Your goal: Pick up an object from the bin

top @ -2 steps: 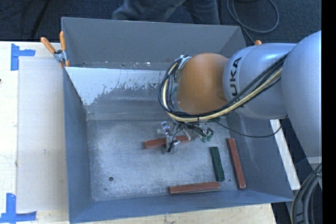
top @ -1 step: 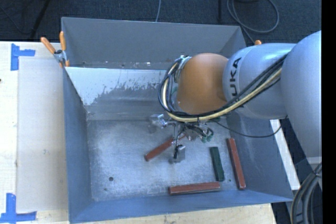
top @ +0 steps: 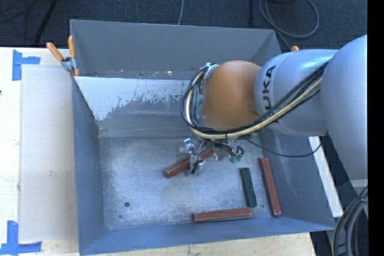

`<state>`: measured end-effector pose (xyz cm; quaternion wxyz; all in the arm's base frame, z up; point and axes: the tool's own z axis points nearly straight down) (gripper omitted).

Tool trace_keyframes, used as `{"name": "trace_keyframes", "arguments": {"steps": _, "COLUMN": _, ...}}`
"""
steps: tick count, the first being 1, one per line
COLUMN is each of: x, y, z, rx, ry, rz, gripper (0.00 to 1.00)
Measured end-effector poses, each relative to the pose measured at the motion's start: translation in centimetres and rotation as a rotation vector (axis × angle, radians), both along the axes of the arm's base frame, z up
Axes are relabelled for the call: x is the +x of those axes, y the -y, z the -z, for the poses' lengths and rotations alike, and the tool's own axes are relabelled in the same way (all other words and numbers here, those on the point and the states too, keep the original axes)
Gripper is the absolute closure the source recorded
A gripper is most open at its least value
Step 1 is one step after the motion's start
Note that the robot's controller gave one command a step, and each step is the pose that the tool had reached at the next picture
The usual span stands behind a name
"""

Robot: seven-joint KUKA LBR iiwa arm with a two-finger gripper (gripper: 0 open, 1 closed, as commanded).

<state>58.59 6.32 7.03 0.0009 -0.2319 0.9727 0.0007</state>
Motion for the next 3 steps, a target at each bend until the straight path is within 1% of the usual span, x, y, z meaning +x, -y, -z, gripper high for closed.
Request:
{"name": "trace_keyframes", "arguments": {"steps": 1, "x": 0.0, "y": 0.0, "z": 0.1, "rx": 0.0, "ry": -0.001, "rz": 0.0, "gripper": 0.0}}
{"name": "trace_keyframes", "arguments": {"steps": 2, "x": 0.0, "y": 0.0, "z": 0.0, "rx": 0.0, "ry": -0.001, "rz": 0.001, "gripper": 1.0}}
{"name": "trace_keyframes", "arguments": {"steps": 3, "x": -0.5, "y": -0.1, "z": -16.8, "rx": 0.0, "ry": 0.007, "rz": 0.04, "gripper": 1.0}}
